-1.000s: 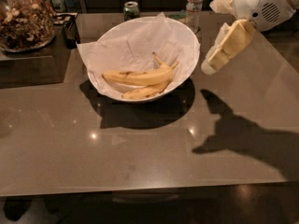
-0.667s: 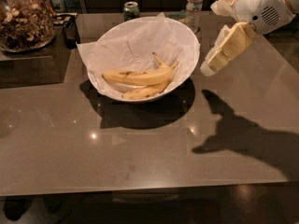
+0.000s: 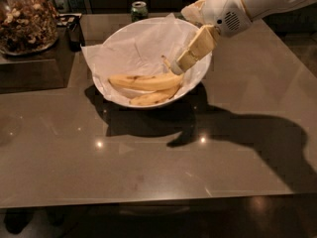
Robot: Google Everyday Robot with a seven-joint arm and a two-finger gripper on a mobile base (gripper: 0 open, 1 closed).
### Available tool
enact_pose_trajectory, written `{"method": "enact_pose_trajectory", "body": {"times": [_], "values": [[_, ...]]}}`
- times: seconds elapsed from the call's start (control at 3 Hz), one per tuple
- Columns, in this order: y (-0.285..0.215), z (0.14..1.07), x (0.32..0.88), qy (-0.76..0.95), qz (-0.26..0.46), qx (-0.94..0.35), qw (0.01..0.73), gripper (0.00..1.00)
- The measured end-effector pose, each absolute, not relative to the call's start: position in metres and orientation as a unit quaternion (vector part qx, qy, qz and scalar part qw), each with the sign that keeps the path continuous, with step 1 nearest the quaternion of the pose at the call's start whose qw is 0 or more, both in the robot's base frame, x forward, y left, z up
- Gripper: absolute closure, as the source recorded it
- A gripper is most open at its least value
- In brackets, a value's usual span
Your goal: Pick banana from white bowl
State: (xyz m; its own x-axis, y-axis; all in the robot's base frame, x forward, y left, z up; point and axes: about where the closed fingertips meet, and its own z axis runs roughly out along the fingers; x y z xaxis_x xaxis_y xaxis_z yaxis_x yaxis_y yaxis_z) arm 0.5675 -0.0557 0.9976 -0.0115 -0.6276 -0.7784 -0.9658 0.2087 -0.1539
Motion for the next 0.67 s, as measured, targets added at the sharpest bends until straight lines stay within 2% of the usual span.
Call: {"method": "enact_pose_trajectory", "body": {"times": [0.33, 0.67], "values": [[-0.0273, 0.9868, 0.5730, 0.659, 0.241, -0.618, 0.355, 0.00], [-0.0238, 0.9861, 0.5713, 0.656, 0.243, -0.622, 0.351, 0.10]]}}
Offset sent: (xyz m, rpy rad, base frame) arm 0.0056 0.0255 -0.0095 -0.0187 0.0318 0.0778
